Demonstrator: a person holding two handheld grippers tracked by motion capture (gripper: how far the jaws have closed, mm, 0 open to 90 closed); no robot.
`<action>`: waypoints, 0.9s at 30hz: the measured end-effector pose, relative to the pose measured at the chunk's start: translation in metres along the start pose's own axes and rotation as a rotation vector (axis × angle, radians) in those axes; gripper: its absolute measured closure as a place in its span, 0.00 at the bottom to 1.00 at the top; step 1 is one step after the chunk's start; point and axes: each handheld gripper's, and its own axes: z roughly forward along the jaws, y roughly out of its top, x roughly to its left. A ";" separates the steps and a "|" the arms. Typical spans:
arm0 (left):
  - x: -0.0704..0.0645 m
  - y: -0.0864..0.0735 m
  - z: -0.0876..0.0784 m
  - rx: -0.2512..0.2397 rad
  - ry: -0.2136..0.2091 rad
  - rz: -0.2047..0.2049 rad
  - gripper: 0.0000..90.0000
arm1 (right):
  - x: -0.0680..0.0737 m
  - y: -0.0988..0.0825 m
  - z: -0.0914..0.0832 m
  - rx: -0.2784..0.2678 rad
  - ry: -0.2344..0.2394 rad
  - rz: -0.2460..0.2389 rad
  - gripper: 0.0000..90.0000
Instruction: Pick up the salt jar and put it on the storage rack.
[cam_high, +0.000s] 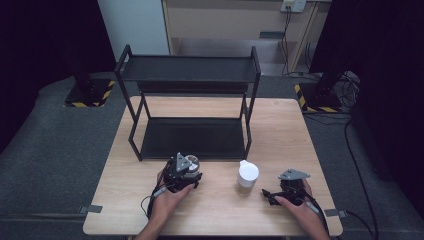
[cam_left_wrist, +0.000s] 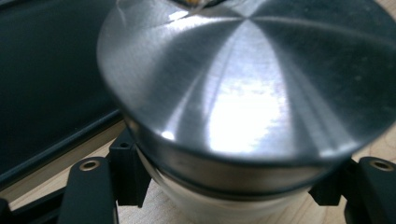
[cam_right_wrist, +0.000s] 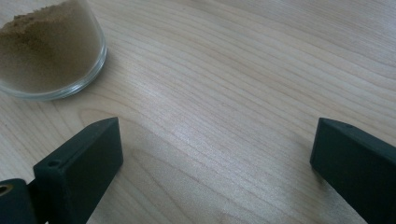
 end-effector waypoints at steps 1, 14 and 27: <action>0.000 0.000 0.000 0.000 0.000 0.000 0.33 | 0.000 0.000 0.000 0.000 0.000 0.000 0.03; -0.011 0.000 -0.006 -0.009 0.014 -0.003 0.33 | 0.000 0.000 0.000 0.000 0.001 0.000 0.03; -0.005 0.005 -0.024 -0.009 0.067 -0.032 0.33 | 0.000 0.000 0.000 0.000 0.000 -0.001 0.03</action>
